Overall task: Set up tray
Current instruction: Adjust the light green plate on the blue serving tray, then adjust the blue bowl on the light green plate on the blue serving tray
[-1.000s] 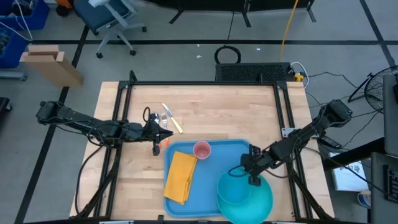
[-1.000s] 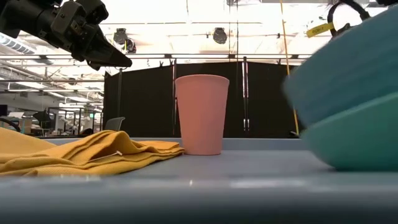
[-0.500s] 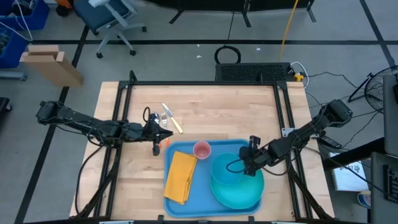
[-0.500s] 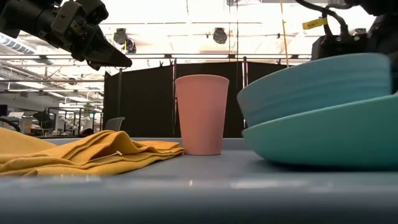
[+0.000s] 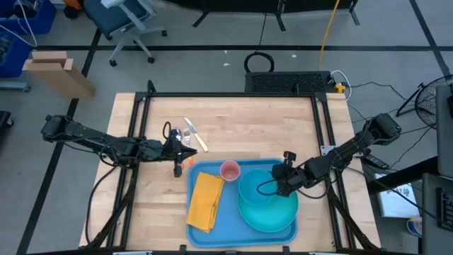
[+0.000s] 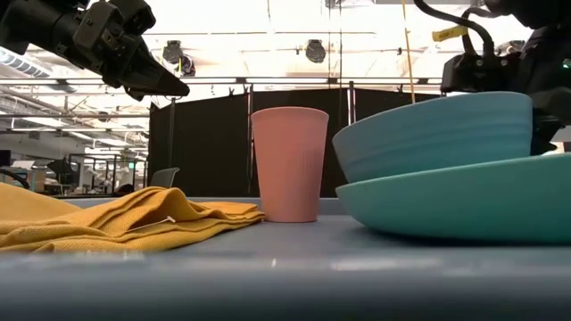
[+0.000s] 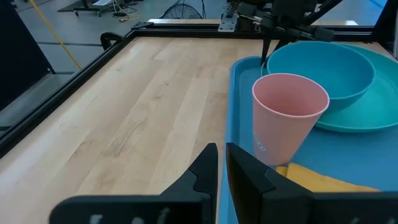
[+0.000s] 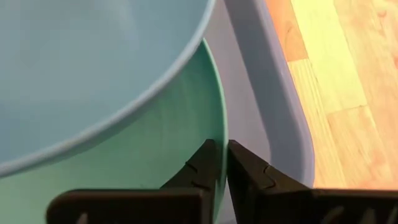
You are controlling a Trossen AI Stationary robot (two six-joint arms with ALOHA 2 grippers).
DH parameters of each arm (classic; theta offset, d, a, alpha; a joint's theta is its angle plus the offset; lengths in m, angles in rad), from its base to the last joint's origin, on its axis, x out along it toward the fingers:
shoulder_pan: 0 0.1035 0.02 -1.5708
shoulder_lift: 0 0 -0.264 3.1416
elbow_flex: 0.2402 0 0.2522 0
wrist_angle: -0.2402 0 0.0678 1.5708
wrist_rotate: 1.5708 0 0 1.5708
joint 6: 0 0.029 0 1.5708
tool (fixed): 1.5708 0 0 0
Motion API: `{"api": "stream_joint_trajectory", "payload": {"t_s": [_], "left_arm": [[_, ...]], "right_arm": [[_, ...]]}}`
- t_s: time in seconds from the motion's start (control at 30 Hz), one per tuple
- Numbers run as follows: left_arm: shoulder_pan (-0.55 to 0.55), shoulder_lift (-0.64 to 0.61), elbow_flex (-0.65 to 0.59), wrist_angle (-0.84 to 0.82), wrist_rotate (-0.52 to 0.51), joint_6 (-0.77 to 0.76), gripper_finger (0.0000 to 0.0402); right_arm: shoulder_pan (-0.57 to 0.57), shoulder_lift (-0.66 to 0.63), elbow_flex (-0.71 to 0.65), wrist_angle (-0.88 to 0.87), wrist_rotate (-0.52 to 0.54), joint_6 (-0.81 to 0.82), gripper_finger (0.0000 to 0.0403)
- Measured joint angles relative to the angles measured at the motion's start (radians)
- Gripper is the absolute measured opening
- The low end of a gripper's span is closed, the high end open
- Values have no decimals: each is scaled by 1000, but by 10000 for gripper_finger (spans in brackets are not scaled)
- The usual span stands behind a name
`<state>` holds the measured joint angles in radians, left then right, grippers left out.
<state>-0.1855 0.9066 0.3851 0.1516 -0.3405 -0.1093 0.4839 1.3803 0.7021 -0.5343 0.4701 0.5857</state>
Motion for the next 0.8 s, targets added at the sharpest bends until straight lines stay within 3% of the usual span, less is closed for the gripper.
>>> {"api": "stream_joint_trajectory", "payload": {"t_s": [0.4, 0.6, 0.8], "left_arm": [[0, 0, 0, -1, 1, -4, 37], [0, 0, 0, -1, 2, -4, 37], [0, 0, 0, -2, 2, -3, 37]], "right_arm": [[0, -15, 6, -1, -26, -10, 114], [0, -118, 32, -1, -25, -57, 145], [16, -238, 91, -39, -18, -205, 155]]}}
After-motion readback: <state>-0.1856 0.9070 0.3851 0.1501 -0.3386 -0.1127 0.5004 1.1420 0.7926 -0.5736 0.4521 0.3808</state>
